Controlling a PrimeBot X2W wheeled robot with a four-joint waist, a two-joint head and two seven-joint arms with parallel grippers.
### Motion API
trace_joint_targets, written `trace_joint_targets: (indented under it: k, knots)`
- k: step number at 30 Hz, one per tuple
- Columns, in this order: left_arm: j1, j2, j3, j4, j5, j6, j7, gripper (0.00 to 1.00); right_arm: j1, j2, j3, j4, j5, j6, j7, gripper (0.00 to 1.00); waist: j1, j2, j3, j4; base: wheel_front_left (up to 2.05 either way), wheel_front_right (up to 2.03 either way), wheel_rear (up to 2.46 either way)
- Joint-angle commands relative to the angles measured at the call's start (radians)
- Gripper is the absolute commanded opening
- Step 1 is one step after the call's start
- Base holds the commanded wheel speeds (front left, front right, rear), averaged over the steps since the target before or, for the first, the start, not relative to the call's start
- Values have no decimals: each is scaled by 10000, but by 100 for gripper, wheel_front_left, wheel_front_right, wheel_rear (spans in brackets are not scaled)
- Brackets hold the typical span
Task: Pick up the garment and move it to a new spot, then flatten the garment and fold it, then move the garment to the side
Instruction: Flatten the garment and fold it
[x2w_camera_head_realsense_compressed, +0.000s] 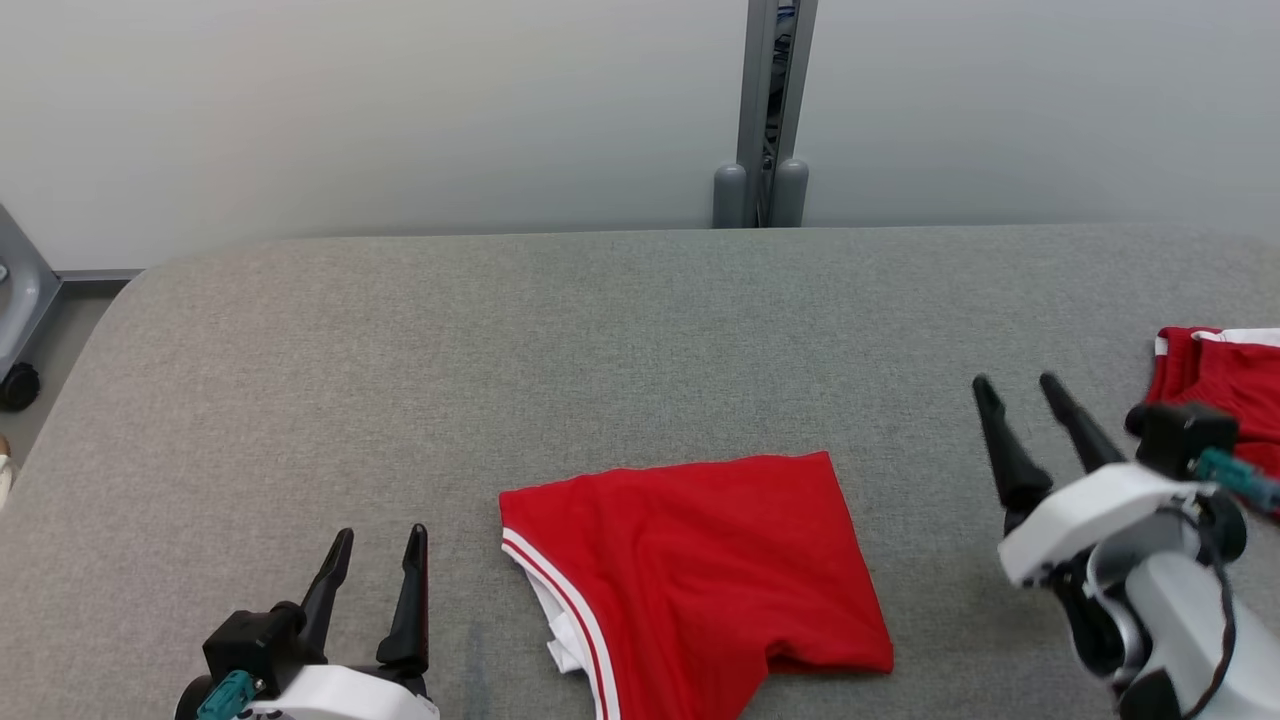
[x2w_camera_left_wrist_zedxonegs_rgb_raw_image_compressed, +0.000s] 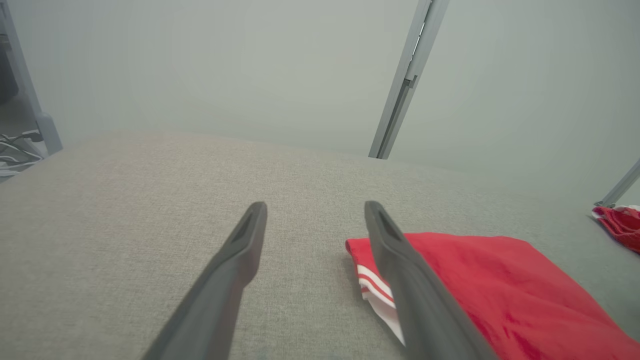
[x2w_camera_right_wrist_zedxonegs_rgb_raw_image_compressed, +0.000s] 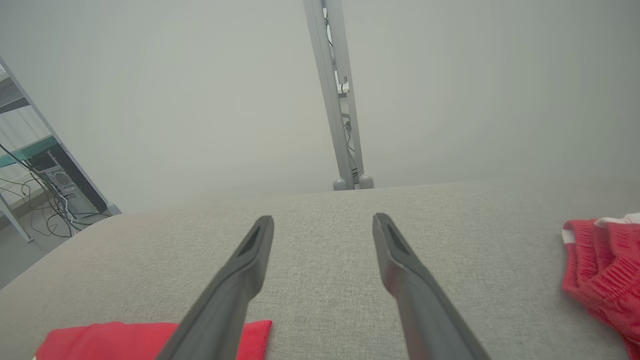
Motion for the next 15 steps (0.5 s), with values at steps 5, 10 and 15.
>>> trace_joint_targets:
  k: [5, 10, 15]
  knots:
    - [-82, 43, 36, -78, 78, -79, -34, 100, 1167, 498, -950, -523, -977, 5, -39, 100, 0, 0, 27, -100, 0, 0, 0]
    - [-110, 43, 3, -71, 105, -122, -34, 100, 1779, 923, -1428, -846, -1651, 5, -40, 100, 0, 0, 75, -151, 0, 0, 0]
    - [-139, 43, -23, -28, 144, -157, -34, 100, 1886, 1122, -1622, -1030, -1943, 5, 76, 100, 0, 0, 68, -121, 0, 0, 0]
